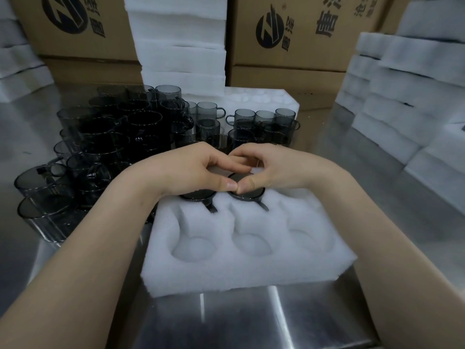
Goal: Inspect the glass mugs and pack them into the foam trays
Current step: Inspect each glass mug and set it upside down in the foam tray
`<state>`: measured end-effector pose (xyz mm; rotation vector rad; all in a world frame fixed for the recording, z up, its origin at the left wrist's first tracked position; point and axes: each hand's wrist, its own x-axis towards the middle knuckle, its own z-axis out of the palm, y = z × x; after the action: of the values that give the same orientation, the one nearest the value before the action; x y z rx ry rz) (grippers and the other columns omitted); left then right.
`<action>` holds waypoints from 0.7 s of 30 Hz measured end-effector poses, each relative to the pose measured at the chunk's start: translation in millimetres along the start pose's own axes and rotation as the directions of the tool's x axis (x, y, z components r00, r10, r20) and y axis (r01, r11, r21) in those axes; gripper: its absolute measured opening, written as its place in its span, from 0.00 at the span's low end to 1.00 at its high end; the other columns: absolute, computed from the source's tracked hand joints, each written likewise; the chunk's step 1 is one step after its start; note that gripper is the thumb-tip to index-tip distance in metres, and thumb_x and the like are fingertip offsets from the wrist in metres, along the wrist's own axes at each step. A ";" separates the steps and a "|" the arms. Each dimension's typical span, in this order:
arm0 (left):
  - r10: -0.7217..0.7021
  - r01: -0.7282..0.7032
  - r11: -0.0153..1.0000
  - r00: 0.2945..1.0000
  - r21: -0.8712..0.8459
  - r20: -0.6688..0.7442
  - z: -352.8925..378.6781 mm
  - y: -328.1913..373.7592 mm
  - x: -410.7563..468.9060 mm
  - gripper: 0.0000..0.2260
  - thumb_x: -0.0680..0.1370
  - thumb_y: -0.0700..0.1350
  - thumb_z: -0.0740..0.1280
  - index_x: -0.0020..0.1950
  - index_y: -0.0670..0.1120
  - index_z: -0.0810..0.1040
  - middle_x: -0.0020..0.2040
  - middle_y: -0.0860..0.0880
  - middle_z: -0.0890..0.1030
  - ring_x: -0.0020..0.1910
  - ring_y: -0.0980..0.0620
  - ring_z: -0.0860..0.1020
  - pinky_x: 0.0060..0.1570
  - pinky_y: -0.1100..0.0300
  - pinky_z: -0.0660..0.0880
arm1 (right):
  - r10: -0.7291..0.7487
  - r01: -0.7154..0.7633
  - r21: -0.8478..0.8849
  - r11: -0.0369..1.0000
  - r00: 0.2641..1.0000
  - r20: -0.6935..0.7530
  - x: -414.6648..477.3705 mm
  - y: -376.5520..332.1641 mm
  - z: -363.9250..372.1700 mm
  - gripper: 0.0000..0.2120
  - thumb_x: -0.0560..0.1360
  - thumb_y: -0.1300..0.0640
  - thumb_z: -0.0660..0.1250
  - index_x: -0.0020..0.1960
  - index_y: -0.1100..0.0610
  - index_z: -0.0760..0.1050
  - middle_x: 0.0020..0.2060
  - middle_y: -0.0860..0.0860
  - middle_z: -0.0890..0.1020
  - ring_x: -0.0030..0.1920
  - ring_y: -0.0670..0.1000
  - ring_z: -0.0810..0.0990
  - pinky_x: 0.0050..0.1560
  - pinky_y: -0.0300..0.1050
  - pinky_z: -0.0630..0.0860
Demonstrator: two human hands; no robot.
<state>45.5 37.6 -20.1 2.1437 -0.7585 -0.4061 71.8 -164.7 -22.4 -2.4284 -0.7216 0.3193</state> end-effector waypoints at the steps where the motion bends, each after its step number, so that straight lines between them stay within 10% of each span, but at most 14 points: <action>1: -0.003 0.003 1.000 1.000 0.014 0.009 -0.4 0.2 1.3 0.19 0.75 0.39 0.71 0.64 0.54 0.79 0.62 0.68 0.75 0.61 0.76 0.69 0.59 0.81 0.62 | 0.013 -0.013 -0.040 0.999 1.000 0.014 0.3 0.0 -0.6 0.27 0.67 0.45 0.77 0.64 0.45 0.74 0.58 0.42 0.79 0.60 0.44 0.75 0.66 0.48 0.71; 7: -0.019 0.018 1.000 1.000 0.021 0.013 -0.9 -0.3 3.5 0.17 0.76 0.39 0.71 0.62 0.54 0.80 0.64 0.65 0.75 0.61 0.76 0.69 0.60 0.81 0.62 | -0.006 0.006 -0.016 1.000 1.000 -0.007 0.4 -0.3 -1.4 0.27 0.66 0.46 0.78 0.63 0.48 0.76 0.54 0.43 0.80 0.56 0.43 0.77 0.62 0.45 0.73; 12: 0.004 -0.007 0.999 0.998 -0.051 -0.060 4.5 -4.8 -1.7 0.16 0.76 0.40 0.70 0.61 0.56 0.79 0.62 0.64 0.78 0.61 0.71 0.73 0.61 0.77 0.67 | 0.053 0.069 0.364 0.929 0.948 -0.315 1.2 19.0 -13.3 0.10 0.77 0.50 0.69 0.58 0.48 0.78 0.34 0.44 0.80 0.35 0.44 0.78 0.37 0.38 0.77; 21: 0.008 -0.005 1.000 0.947 0.012 -0.320 9.2 -4.8 2.6 0.07 0.79 0.43 0.67 0.50 0.51 0.85 0.45 0.60 0.85 0.48 0.65 0.80 0.55 0.67 0.74 | 0.118 -0.211 -0.265 0.941 0.938 -0.327 43.2 28.1 -15.0 0.16 0.77 0.53 0.68 0.64 0.49 0.77 0.32 0.39 0.72 0.34 0.43 0.76 0.41 0.38 0.69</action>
<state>44.6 32.9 -29.7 2.1448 -0.5820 -0.0448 125.0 -166.7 -29.6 -2.7450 -0.4501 -0.1151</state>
